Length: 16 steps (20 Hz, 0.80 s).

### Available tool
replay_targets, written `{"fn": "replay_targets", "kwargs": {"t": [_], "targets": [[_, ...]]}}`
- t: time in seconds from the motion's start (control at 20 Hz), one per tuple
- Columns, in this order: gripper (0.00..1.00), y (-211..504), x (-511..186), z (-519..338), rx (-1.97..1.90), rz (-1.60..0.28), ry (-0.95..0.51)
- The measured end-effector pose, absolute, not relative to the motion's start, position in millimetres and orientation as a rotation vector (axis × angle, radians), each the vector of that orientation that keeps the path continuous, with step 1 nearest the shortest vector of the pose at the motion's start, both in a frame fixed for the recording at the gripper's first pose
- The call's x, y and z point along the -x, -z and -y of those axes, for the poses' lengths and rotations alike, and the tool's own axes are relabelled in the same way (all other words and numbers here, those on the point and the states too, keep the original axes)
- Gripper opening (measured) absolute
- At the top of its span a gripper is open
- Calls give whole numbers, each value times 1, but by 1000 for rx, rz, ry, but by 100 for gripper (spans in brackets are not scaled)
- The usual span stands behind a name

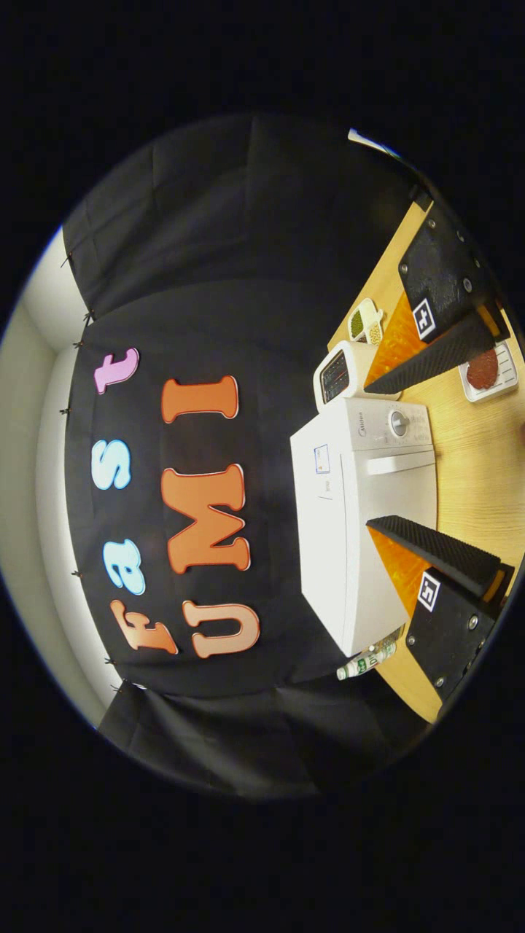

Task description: Open the microwave, put the food inside, and close the microwave door.

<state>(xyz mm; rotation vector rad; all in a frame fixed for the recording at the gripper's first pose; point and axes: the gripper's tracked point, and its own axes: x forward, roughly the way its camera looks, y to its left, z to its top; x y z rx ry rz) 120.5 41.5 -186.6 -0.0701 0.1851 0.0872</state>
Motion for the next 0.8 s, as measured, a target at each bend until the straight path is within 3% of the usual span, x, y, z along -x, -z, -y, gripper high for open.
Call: {"fn": "replay_targets", "kwargs": {"t": [0.55, 0.65, 0.8], "targets": [[98, 304, -196, -63, 220, -383, -118], [90, 316, -205, -62, 213, -411, -117], [62, 326, -216, -64, 175, -430, -122]]}}
